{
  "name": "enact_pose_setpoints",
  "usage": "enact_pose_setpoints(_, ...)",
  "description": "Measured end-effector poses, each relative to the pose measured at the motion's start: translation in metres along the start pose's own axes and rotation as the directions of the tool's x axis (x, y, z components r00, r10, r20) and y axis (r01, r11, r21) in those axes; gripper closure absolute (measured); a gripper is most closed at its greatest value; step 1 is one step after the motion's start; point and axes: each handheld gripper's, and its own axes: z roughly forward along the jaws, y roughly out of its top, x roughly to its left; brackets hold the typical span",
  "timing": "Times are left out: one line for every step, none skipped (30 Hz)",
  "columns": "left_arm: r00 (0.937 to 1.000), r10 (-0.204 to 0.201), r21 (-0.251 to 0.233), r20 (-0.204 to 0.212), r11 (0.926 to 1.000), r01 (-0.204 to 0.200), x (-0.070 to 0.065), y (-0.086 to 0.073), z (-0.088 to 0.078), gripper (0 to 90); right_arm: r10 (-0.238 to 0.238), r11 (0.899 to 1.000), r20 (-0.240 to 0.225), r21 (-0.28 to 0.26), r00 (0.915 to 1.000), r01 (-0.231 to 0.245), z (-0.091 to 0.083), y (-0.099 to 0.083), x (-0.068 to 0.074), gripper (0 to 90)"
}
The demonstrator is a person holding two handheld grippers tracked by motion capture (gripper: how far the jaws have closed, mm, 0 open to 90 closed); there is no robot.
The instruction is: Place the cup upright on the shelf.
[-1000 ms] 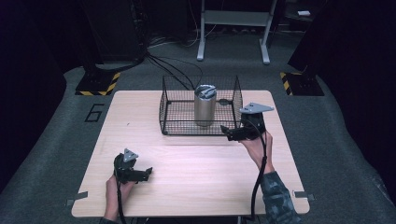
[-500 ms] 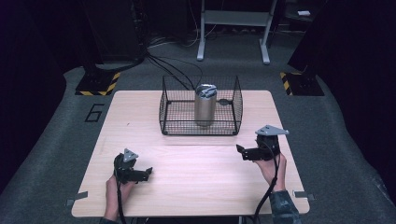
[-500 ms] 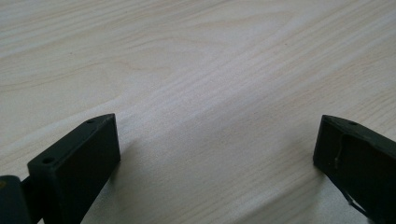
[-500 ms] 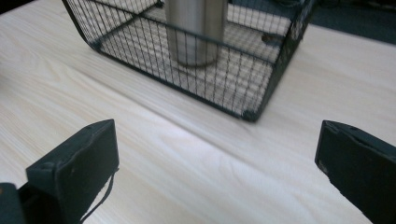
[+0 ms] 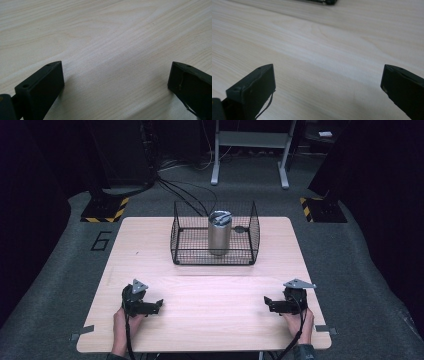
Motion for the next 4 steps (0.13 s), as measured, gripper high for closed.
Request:
enact_pose_setpoints(1.0, 0.0, 0.0, 0.0, 1.0, 0.0, 0.0, 0.0, 0.0, 0.3, 0.006, 1.0, 0.001, -0.004, 1.0, -0.006, 0.0012, -0.004, -0.0018, 0.0)
enact_pose_setpoints(1.0, 0.003, 0.002, 0.001, 1.0, -0.003, 0.0002, 0.0, -0.0001, 0.3, 0.013, 1.0, 0.008, -0.001, 0.9999, -0.013, 0.002, -0.0066, -0.0029, 0.0)
enact_pose_setpoints(1.0, 0.002, 0.001, 0.0, 1.0, -0.002, 0.0001, 0.0, -0.0001, 0.3, 0.02, 1.0, 0.015, 0.009, 0.9997, -0.02, 0.0033, -0.0102, -0.0043, 0.0)
enact_pose_setpoints(1.0, 0.0, 0.0, 0.0, 1.0, 0.0, 0.0, 0.0, 0.0, 0.3, 0.022, 1.0, 0.02, 0.006, 0.9995, -0.022, 0.0042, -0.0127, -0.0053, 0.0)
